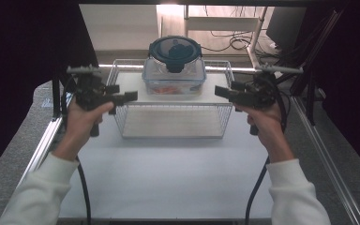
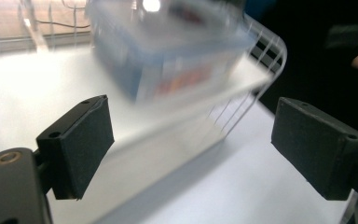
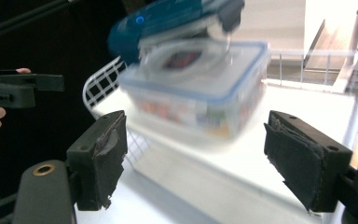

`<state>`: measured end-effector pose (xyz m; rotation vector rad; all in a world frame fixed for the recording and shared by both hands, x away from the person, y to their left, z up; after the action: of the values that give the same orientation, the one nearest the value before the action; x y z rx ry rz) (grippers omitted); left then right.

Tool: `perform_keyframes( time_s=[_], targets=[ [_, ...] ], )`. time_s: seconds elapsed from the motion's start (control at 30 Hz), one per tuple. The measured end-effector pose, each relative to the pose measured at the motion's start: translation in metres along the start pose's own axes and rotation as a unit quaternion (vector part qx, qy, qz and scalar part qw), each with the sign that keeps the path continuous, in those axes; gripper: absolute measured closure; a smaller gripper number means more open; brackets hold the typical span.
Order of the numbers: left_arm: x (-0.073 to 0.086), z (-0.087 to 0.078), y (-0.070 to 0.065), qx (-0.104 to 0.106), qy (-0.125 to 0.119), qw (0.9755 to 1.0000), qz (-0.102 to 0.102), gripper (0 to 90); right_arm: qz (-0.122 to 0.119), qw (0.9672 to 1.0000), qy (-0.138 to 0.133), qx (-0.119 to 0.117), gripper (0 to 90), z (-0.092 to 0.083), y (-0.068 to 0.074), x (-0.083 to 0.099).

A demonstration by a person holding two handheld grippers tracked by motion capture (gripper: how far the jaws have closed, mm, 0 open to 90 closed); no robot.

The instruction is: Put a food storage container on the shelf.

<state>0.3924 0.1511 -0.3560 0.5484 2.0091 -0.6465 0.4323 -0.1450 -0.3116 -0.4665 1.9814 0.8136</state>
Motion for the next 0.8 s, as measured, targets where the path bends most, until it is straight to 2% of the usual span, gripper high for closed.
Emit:
perform_keyframes(
  time_s=[0.07, 0.13, 0.17, 0.2, 0.3, 0.4, 0.47, 0.5, 0.53, 0.57, 0.6, 0.67, 0.73, 0.8],
  targets=[
    [0.023, -0.006, -0.004, 0.001, 0.005, 1.0, 0.003, 12.9, -0.007, 1.0, -0.005, -0.002, 20.7, -0.01, 0.002, 0.015],
    [0.046, -0.011, -0.005, -0.008, 0.013, 0.9998, 0.014, 13.4, -0.014, 0.9999, -0.007, -0.004, 20.7, -0.017, 0.004, 0.032],
    [0.057, -0.013, -0.004, -0.013, 0.019, 0.9996, 0.019, 13.8, -0.02, 0.9998, -0.005, -0.003, 20.7, -0.022, 0.004, 0.048],
    [0.068, -0.014, -0.004, -0.016, 0.024, 0.9994, 0.021, 13.8, -0.02, 0.9998, -0.005, -0.003, 20.7, -0.022, 0.004, 0.048],
    [0.098, -0.018, 0.0, -0.019, 0.034, 0.9992, 0.012, 14.2, -0.02, 0.9998, 0.002, 0.0, 20.7, -0.024, 0.002, 0.073],
    [0.121, -0.019, 0.003, -0.016, 0.044, 0.9989, -0.002, 14.4, -0.013, 0.9999, 0.008, 0.001, 20.7, -0.024, -0.002, 0.098],
    [0.135, -0.02, 0.005, -0.016, 0.049, 0.9986, -0.009, 14.8, -0.014, 0.9997, 0.012, 0.015, 20.7, -0.023, -0.008, 0.115],
    [0.141, -0.021, 0.006, -0.017, 0.051, 0.9985, -0.011, 15.3, -0.009, 0.9994, 0.025, 0.024, 20.7, -0.02, -0.016, 0.133],
    [0.147, -0.021, 0.006, -0.018, 0.053, 0.9983, -0.012, 15.3, -0.009, 0.9994, 0.025, 0.024, 20.7, -0.02, -0.016, 0.133],
    [0.153, -0.021, 0.006, -0.019, 0.058, 0.9981, -0.012, 15.6, -0.003, 0.9988, 0.036, 0.033, 20.7, -0.018, -0.023, 0.151],
    [0.159, -0.02, 0.007, -0.018, 0.063, 0.9978, -0.013, 15.6, -0.003, 0.9988, 0.036, 0.033, 20.7, -0.018, -0.023, 0.151],
    [0.167, -0.017, 0.008, -0.016, 0.065, 0.9975, -0.021, 16.4, -0.001, 0.9982, 0.045, 0.038, 20.7, -0.016, -0.028, 0.168],
    [0.175, -0.015, 0.011, -0.025, 0.071, 0.997, -0.021, 17.4, -0.004, 0.9974, 0.056, 0.045, 20.7, -0.014, -0.031, 0.183],
    [0.18, -0.011, 0.011, -0.021, 0.079, 0.9964, -0.023, 18.0, -0.007, 0.9968, 0.064, 0.048, 20.7, -0.012, -0.034, 0.194]
  ],
)
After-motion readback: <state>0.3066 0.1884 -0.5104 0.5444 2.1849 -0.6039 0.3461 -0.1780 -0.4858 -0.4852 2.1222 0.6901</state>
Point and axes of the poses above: each handheld gripper's, and its own axes: z roughly forward along the jaws, x roughly out of its underside, y roughly to its left, the point moved 10 cm from there along z, roughly forward along the jaws, and after that the axes turned 6 degrees about z, right-handed, at the moved point
